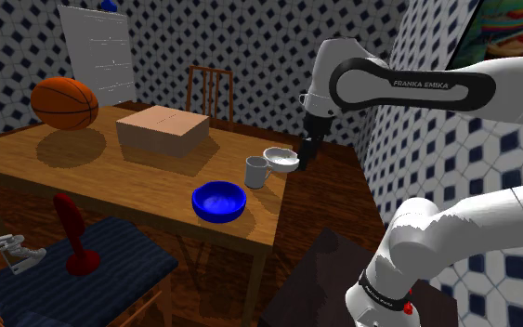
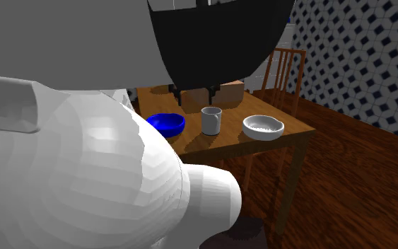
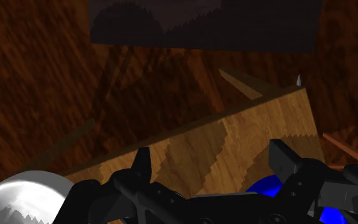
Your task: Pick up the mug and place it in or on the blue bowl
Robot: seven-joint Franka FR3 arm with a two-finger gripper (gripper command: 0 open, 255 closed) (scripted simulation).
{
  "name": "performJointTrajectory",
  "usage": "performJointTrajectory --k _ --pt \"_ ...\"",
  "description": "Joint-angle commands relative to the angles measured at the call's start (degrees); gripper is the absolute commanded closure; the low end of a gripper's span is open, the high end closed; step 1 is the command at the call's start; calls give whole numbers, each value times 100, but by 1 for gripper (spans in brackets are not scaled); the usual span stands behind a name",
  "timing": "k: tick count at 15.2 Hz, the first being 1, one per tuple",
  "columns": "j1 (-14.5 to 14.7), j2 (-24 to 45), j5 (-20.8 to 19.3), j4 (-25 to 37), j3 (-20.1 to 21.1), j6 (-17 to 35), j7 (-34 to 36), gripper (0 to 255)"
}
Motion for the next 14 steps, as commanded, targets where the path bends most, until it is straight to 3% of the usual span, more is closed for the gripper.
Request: performJointTrajectory --k 1,14 --pt "0 0 0 0 0 0 0 0" --pt "-203 3001 -61 1435 244 1543 1027 0"
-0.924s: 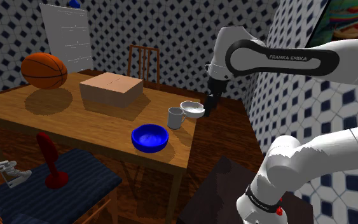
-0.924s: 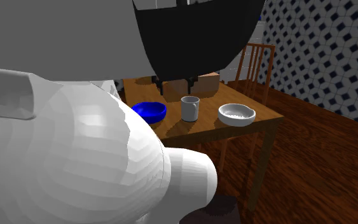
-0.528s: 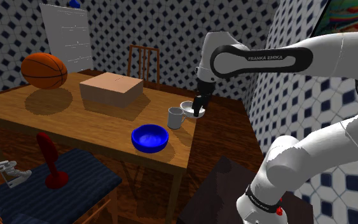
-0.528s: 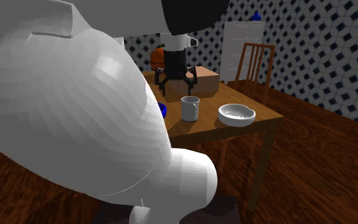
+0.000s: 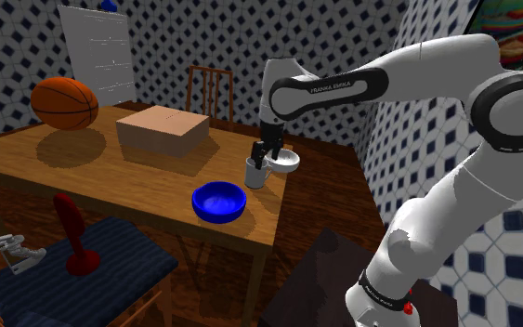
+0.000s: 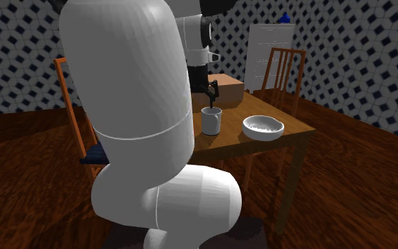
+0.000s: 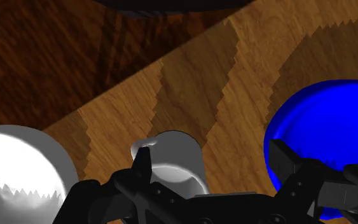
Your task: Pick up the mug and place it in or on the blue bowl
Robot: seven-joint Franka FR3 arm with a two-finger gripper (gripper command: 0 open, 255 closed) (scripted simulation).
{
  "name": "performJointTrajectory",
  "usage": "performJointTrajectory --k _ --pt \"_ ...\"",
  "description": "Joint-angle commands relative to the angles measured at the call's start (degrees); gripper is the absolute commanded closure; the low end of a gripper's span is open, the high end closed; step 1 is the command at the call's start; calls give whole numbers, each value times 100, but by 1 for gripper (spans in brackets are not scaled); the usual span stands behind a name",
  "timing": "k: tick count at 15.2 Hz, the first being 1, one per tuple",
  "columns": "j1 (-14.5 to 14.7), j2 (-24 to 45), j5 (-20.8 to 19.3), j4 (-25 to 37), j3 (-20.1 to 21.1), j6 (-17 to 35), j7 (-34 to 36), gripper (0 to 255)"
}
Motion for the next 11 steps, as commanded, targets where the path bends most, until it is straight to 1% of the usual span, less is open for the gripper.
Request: performJointTrajectory --k 1,4,5,11 --pt "-21 522 -31 379 31 139 178 0" --pt "-52 1211 -89 911 36 288 398 0" --pt "-52 1269 -94 959 33 297 416 0" --pt "-64 1423 -119 661 18 749 431 0"
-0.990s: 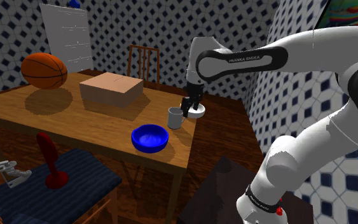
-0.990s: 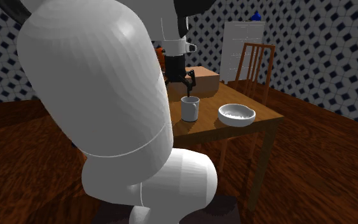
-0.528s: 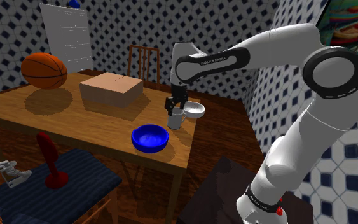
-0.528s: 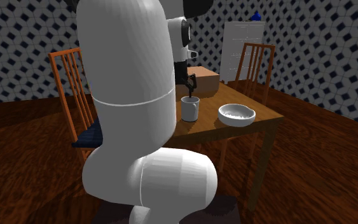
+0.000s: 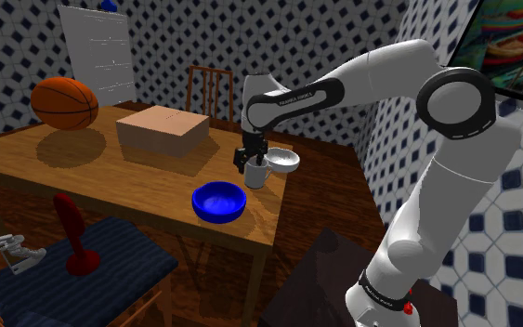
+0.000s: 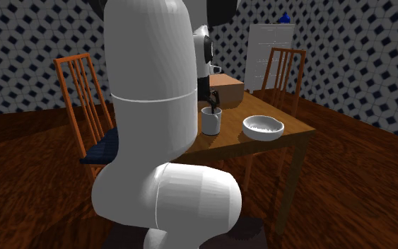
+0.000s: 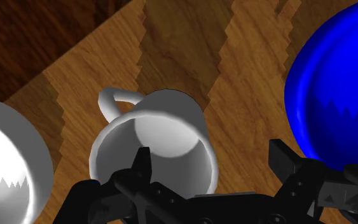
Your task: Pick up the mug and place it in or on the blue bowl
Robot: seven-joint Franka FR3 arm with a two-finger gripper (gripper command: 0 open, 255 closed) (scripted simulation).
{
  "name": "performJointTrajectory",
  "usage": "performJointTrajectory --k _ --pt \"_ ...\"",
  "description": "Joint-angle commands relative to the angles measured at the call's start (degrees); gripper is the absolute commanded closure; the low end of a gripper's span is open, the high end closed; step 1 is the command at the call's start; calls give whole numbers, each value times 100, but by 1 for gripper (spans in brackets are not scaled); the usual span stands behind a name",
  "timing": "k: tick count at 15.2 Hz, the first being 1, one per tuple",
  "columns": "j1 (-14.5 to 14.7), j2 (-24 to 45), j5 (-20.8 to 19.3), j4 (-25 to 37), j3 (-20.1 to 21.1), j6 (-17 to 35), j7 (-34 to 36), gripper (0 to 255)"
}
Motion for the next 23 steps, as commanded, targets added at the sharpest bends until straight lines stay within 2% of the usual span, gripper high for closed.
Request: performJointTrajectory --k 1,9,10,19,23 --pt "-9 52 -11 -145 -9 200 2 0" --pt "-9 52 -11 -144 -9 199 2 0" --pt "-9 52 -11 -144 -9 199 2 255" --pt "-9 52 -11 -145 -9 200 2 255" --pt "-7 -66 6 38 -7 -100 -23 255"
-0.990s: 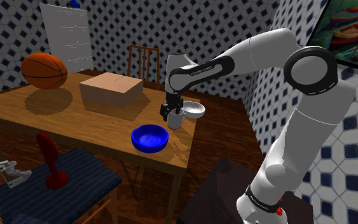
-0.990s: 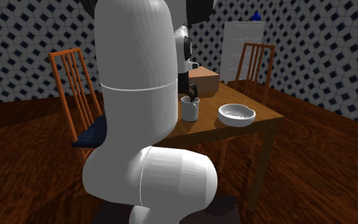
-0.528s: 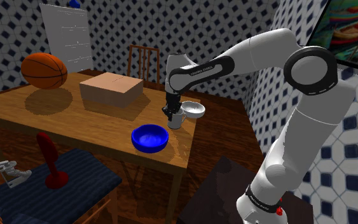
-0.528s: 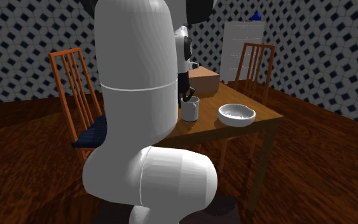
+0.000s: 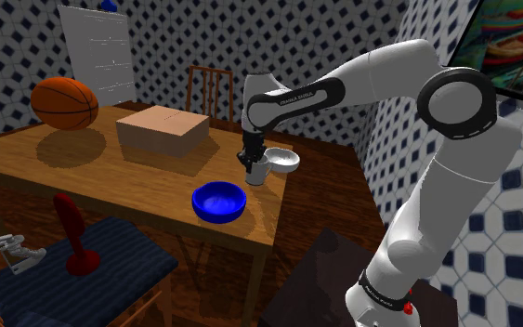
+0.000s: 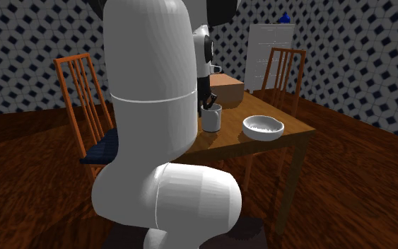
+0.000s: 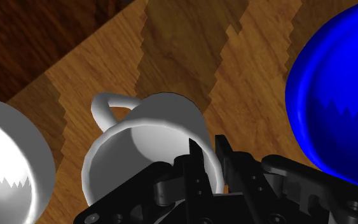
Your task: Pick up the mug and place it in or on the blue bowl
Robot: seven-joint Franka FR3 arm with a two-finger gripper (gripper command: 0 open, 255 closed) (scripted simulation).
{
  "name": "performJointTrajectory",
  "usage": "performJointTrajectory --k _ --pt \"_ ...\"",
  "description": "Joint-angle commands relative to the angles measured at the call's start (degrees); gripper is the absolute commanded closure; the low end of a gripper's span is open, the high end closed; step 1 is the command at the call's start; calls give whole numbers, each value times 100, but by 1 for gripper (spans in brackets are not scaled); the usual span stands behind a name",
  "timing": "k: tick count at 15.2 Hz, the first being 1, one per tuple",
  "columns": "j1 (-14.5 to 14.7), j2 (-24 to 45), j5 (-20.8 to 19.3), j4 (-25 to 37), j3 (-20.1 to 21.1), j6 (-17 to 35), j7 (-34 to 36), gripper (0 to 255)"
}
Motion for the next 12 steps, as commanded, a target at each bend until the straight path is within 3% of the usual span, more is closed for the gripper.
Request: performJointTrajectory --k 1,12 --pt "0 -65 9 95 0 -160 -14 255" --pt "4 -277 42 713 3 -988 -74 255"
